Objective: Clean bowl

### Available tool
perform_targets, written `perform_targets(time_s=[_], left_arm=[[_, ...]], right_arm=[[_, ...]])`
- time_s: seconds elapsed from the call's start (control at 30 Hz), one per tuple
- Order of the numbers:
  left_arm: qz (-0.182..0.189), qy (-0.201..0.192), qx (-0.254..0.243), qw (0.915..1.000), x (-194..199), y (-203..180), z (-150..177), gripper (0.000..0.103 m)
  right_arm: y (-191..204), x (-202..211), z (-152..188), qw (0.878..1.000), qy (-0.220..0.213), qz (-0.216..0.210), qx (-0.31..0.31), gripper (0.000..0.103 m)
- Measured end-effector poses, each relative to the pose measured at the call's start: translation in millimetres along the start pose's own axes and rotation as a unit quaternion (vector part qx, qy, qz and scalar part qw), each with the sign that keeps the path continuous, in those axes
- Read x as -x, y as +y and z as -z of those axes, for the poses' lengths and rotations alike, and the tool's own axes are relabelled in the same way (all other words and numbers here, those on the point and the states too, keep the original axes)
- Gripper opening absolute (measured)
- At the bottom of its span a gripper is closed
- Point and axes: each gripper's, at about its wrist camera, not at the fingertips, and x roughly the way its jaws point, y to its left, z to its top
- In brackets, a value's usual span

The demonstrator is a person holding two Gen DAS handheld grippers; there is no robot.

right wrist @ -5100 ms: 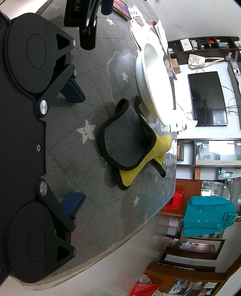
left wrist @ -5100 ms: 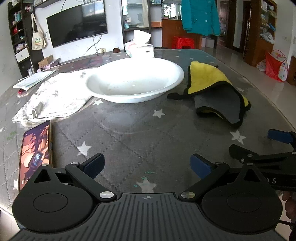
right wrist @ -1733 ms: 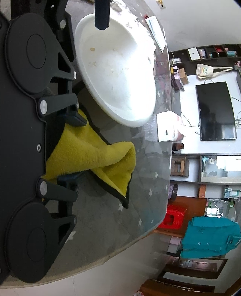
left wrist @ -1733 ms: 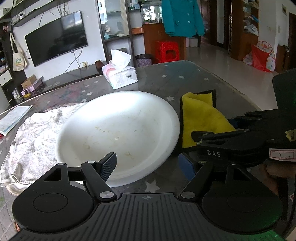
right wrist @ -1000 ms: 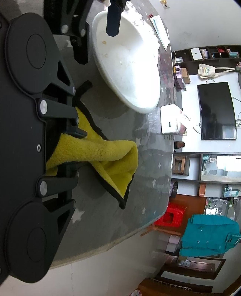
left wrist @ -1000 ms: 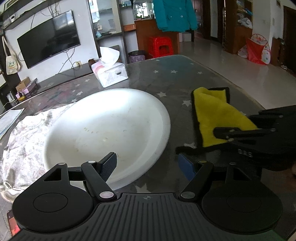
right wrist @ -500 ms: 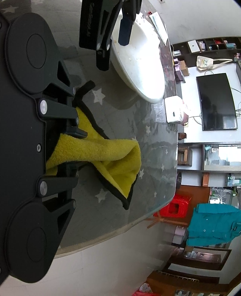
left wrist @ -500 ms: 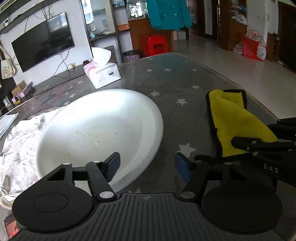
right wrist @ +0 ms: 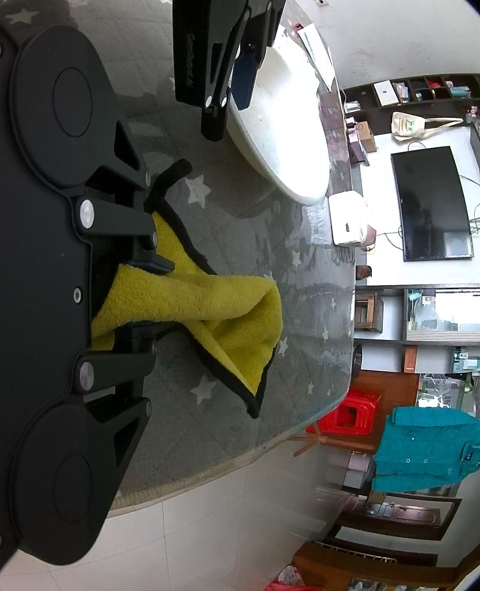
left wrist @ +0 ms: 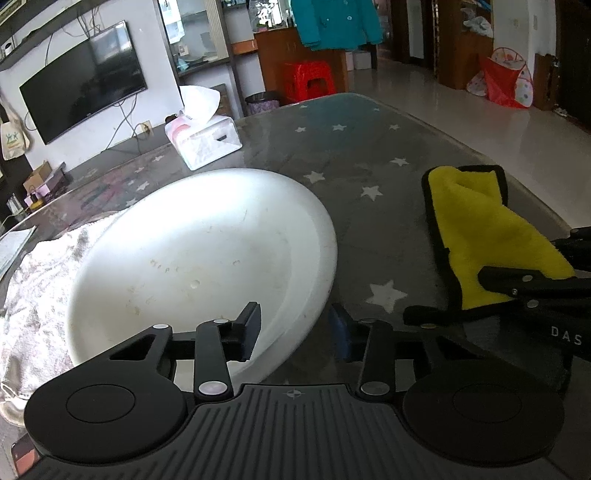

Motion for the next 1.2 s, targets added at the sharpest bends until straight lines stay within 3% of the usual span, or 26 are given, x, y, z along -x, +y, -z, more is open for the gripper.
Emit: perform_targets(time_s=[0.63, 1.2], left_arm=[[0.009, 0.003, -0.032, 0.9994, -6, 0, 0, 0.023], [0.054, -0.003, -0.095, 0.9941, 15, -15, 19, 0.022]], right_arm=[[1, 3, 1, 1.0, -0.003, -0.002, 0.006, 0.024], [-1, 23, 14, 1.0, -0.002, -0.016, 0.022, 0.025]])
